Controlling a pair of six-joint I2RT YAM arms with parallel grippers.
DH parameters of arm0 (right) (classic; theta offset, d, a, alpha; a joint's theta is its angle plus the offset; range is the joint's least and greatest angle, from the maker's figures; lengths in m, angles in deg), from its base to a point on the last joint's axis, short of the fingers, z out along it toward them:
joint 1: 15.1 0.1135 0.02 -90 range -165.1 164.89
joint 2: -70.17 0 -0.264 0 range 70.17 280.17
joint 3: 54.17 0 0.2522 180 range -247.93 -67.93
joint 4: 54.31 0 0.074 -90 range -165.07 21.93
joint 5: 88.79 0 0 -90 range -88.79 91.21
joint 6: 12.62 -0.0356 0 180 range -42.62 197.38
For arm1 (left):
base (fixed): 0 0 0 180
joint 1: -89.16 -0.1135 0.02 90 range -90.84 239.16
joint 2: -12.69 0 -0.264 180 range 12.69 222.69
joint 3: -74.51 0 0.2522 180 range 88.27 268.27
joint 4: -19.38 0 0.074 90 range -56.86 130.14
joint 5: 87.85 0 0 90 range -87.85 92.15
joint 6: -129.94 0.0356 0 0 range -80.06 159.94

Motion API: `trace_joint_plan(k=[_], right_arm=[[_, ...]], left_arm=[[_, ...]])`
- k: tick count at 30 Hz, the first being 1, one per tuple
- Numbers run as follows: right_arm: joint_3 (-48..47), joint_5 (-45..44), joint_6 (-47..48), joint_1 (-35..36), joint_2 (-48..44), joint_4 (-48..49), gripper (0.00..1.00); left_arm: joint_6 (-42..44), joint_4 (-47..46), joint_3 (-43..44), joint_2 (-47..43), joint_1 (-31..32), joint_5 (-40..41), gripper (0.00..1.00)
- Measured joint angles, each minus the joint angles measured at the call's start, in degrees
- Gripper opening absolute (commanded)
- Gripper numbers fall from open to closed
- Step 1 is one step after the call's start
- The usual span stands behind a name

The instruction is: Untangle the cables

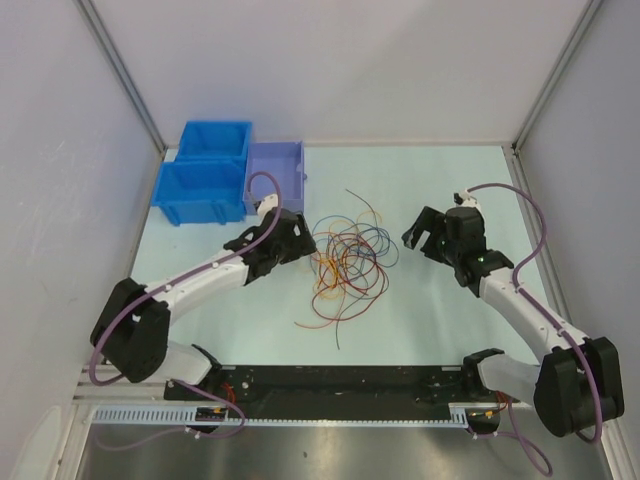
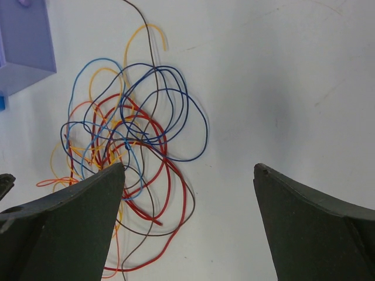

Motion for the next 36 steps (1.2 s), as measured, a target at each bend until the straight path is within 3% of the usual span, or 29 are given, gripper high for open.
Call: trace_joint_plan(k=[9, 16, 22, 25, 36], right_arm=[[0.0, -1.3, 1.2, 0.0, -1.1, -2.5, 0.96], [0.0, -1.8, 1.4, 0.0, -1.1, -4.0, 0.96], [0.0, -2.1, 1.4, 0.0, -1.0, -4.2, 0.96], [0.0, -2.2, 1.5, 0.0, -1.0, -4.3, 0.96], [0.0, -2.2, 1.9, 0.0, 0.1, -4.3, 0.96]], left_arm=[[-3.5, -3.1, 1.3, 5.3, 0.0, -3.3, 0.79], [-5.6, -4.9, 1.3, 5.7, 0.0, -4.9, 0.66], [-6.9, -5.8, 1.3, 7.2, 0.1, -6.1, 0.65], [-7.5, -5.9, 1.3, 7.4, 0.1, -6.2, 0.59], [-8.0, -5.7, 1.3, 7.5, 1.2, -6.5, 0.62]])
